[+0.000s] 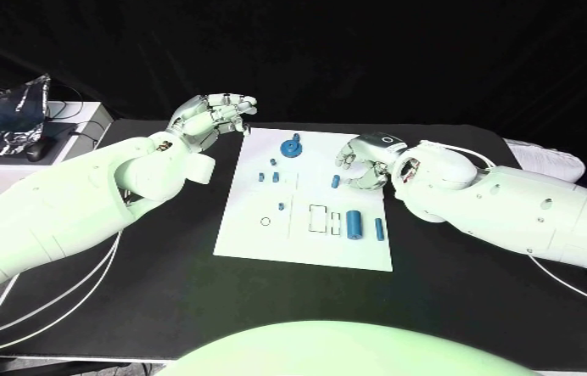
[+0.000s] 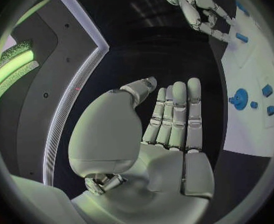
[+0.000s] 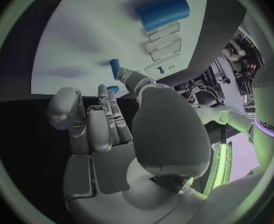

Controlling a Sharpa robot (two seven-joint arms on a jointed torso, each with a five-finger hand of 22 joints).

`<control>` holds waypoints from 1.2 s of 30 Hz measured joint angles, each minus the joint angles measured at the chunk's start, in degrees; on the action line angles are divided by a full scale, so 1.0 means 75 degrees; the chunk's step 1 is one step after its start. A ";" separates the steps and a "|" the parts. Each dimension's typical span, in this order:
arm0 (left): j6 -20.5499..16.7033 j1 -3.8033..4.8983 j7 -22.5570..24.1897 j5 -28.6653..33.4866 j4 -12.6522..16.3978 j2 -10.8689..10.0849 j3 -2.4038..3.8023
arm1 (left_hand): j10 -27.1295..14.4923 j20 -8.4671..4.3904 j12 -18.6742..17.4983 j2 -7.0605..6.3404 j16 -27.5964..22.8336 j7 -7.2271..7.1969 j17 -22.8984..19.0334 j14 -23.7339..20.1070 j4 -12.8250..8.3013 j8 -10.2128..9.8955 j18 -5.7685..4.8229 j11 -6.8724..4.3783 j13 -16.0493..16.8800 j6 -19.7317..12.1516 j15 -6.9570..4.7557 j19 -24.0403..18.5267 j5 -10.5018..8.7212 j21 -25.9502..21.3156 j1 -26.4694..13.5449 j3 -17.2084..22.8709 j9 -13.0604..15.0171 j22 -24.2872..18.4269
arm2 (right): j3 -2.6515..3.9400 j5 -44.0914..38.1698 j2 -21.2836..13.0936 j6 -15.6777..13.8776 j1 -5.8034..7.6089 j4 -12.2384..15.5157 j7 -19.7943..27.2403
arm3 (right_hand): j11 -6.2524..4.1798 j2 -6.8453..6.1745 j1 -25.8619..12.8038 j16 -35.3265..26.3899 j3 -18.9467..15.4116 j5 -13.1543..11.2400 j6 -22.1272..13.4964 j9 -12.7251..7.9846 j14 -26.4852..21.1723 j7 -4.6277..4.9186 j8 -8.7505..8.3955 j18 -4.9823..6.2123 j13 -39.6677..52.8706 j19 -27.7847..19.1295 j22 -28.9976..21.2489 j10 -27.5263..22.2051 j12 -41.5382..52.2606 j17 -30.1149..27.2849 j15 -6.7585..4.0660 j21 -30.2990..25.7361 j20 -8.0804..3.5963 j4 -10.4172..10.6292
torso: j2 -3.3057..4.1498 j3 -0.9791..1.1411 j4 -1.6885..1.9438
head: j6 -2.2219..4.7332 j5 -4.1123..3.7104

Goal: Assemble the parts on the task board

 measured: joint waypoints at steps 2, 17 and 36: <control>0.0001 0.0000 -0.0001 0.0000 0.0000 0.0000 0.0000 | 0.0000 0.0002 0.0000 0.0000 -0.0005 0.0000 0.0000 0.0000 0.0000 0.0007 0.0000 0.0000 0.0000 0.0000 0.0000 0.0002 0.0000 -0.0009 0.0000 0.0000 0.0000 -0.0003 | -0.0007 -0.0024 0.0104 0.0009 -0.0025 -0.0080 0.0006 | 0.0000 0.0020 0.0020 0.0000 0.0000 0.0000 0.0000 0.0000 0.0000 0.0000 0.0000 0.0000 0.0000 0.0000 0.0000 0.0000 0.0000 0.0000 0.0000 0.0000 0.0000 0.0000 | 0.0001 -0.0001 -0.0001 | -0.0004 0.0001; 0.0002 -0.0002 -0.0005 0.0000 0.0002 0.0002 0.0000 | 0.0000 0.0028 0.0000 0.0000 -0.0030 0.0000 0.0000 0.0000 0.0000 0.0034 0.0000 0.0000 0.0001 0.0000 0.0000 0.0028 0.0000 -0.0058 0.0000 0.0000 0.0000 -0.0014 | -0.0079 -0.0140 0.0568 0.0116 -0.0160 -0.0554 0.0011 | -0.0092 0.0091 0.0091 0.0030 0.0023 0.0000 0.0134 0.0001 -0.0004 -0.0134 0.0011 0.0000 0.0008 -0.0001 0.0017 0.0158 0.0039 0.0018 -0.0004 0.0000 0.0000 0.0066 | -0.0004 -0.0004 -0.0016 | -0.0042 0.0004; 0.0000 -0.0002 -0.0012 0.0000 0.0006 -0.0013 0.0000 | 0.0000 0.0028 0.0000 0.0000 -0.0030 0.0000 0.0000 0.0000 0.0033 0.0033 0.0000 0.0000 -0.0005 0.0000 0.0000 0.0027 0.0000 -0.0058 0.0000 -0.0033 0.0000 -0.0029 | -0.0113 -0.0351 0.0702 0.0110 -0.0222 -0.0674 -0.0064 | -0.0212 0.0356 0.0233 0.0147 0.1125 -0.0714 0.0977 0.0223 -0.0005 -0.0286 0.0454 0.0000 0.0046 0.0136 0.0107 0.1105 -0.0003 0.0102 -0.0169 0.0584 -0.0136 0.0058 | -0.0010 -0.0001 -0.0018 | -0.0067 0.0047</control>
